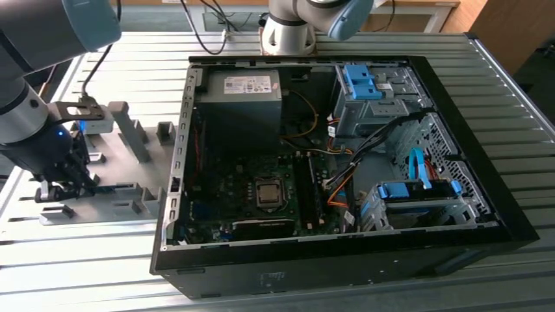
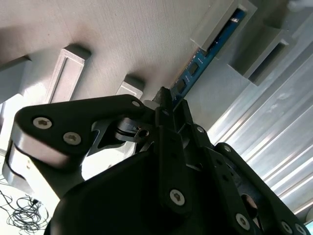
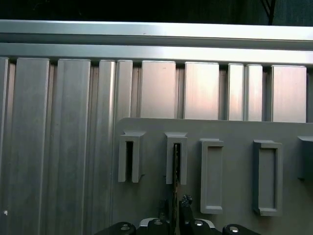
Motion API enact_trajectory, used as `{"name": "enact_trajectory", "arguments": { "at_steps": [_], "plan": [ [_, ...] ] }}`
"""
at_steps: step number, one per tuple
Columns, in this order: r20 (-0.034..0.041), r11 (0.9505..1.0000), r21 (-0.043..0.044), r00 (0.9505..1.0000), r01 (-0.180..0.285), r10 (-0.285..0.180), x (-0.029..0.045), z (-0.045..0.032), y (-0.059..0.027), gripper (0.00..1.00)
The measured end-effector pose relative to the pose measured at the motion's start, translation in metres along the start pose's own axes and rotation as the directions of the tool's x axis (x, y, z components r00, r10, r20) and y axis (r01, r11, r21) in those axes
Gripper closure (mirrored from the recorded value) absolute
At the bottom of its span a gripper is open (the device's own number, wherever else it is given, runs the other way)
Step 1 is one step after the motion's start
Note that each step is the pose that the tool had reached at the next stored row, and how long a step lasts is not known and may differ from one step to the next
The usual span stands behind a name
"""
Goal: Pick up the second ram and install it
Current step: 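Pick up the second ram and move it above second insertion slot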
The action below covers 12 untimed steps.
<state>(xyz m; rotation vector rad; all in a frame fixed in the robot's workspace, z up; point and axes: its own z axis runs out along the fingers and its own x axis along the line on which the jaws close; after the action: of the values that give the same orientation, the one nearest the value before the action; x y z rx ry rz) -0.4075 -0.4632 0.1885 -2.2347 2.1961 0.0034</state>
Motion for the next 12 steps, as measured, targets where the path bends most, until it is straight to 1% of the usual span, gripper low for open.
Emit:
{"name": "enact_trajectory", "arguments": {
  "at_steps": [5, 7, 8, 12],
  "plan": [
    [0.0, 1.0, 0.0, 1.0, 0.0, 0.0, 0.0, 0.0003, -0.0002, 0.77],
    [0.0, 1.0, 0.0, 1.0, 0.0, 0.0, 0.0, 0.0003, -0.0002, 0.79],
    [0.0, 1.0, 0.0001, 1.0, 0.0, 0.0, 0.0, 0.0003, -0.0002, 0.85],
    [0.0, 1.0, 0.0, 1.0, 0.0, 0.0, 0.0, 0.0003, -0.0002, 0.86]
  ]
}}
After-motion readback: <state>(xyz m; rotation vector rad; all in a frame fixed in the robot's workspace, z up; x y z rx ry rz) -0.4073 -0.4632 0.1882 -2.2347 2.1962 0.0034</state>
